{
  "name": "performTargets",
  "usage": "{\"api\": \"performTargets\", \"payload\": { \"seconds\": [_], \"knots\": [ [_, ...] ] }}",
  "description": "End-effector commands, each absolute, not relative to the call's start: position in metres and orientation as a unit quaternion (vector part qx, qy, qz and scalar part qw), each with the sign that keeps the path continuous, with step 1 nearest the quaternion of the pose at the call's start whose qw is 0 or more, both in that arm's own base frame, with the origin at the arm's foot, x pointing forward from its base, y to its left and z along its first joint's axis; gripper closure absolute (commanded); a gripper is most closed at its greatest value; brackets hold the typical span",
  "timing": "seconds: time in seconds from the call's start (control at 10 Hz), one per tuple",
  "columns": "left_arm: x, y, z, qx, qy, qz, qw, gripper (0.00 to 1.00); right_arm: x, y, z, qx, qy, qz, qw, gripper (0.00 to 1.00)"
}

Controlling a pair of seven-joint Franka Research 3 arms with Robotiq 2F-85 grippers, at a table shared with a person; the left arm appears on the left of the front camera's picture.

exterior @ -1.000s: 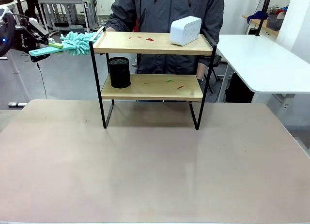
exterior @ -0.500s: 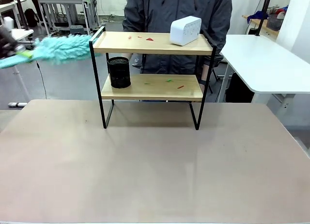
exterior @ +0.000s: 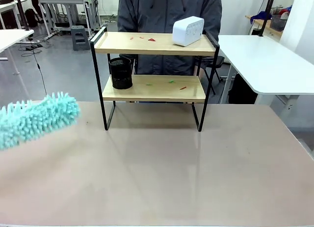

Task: Clean the shelf.
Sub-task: Pick up the Duster from the human, then clean the specific tier of the Shelf with the Duster once objects are removed.

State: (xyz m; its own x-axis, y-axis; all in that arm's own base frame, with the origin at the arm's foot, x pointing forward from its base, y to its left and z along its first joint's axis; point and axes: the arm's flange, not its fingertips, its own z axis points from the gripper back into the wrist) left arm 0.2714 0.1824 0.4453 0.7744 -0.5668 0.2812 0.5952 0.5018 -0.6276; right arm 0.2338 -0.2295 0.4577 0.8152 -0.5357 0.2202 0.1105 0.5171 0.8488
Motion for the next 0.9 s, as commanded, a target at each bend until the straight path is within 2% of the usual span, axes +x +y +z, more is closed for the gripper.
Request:
{"api": "performTargets", "payload": {
  "seconds": [0.0, 0.8],
  "knots": [
    [0.2901, 0.1863, 0.4641, -0.395, -0.014, -0.288, 0.872, 1.00, 0.2354, -0.2299, 0.4586, 0.458, -0.248, -0.182, 0.834, 0.00],
    [0.2901, 0.1863, 0.4641, -0.395, -0.014, -0.288, 0.872, 1.00, 0.2354, -0.2299, 0.4586, 0.458, -0.248, -0.182, 0.834, 0.00]
  ]
}}
